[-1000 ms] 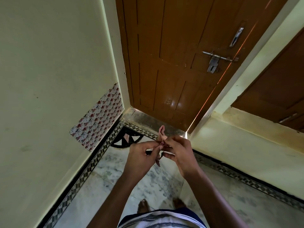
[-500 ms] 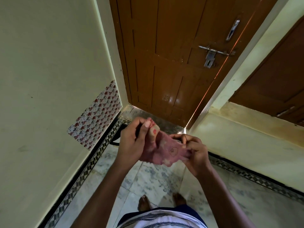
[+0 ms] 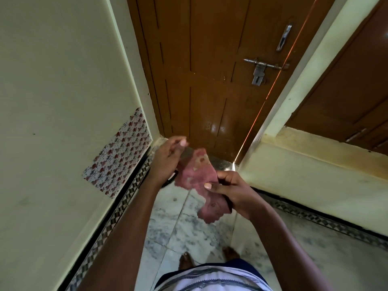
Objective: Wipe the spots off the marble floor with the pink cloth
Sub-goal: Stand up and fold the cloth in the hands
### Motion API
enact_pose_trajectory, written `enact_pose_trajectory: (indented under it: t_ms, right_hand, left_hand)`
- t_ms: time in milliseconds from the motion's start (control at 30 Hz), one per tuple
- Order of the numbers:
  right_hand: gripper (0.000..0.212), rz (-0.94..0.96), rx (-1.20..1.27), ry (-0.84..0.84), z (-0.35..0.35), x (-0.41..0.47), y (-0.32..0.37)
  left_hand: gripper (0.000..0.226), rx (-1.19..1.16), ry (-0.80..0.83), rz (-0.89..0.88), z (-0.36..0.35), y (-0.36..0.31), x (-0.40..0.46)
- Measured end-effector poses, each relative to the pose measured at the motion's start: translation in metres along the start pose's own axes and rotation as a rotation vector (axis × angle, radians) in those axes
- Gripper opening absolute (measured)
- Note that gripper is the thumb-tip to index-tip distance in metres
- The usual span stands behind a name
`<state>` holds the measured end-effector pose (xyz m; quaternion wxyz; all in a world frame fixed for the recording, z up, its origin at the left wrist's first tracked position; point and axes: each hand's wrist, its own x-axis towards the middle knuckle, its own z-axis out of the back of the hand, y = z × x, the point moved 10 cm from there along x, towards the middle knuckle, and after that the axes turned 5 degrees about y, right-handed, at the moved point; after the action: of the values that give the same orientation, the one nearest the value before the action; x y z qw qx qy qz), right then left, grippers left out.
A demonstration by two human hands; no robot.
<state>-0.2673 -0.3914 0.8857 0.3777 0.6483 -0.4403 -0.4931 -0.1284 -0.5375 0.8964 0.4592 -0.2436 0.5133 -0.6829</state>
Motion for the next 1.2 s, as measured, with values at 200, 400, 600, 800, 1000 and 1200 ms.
enact_pose_trajectory:
  t_ms: [200,400,600,800,1000,1200]
  right_hand:
    - [0.02,-0.011,0.057,-0.123,0.012,0.001,-0.017]
    - [0.054,-0.006,0.209,-0.056,0.026,-0.009,-0.021]
    - [0.055,0.021,0.261,-0.202,0.087,-0.023,-0.015]
    - [0.025,0.11,0.161,-0.374,0.19,-0.039,0.007]
    - [0.012,0.152,-0.011,-0.561,0.299,-0.056,0.023]
    - [0.029,0.152,-0.071,-0.609,0.384,-0.062,0.041]
  left_hand:
    - [0.1,-0.682,0.325,0.58,-0.122,0.147,-0.079]
    - [0.1,-1.351,0.265,0.59,-0.158,0.109,-0.081]
    - [0.066,-0.926,0.165,0.426,-0.151,0.059,-0.048]
    - [0.101,-0.66,0.083,0.3,-0.197,0.002,-0.016]
    - [0.07,-0.418,-0.093,0.204,-0.251,-0.045,0.029]
    - [0.039,-0.185,-0.119,0.103,-0.303,-0.097,0.069]
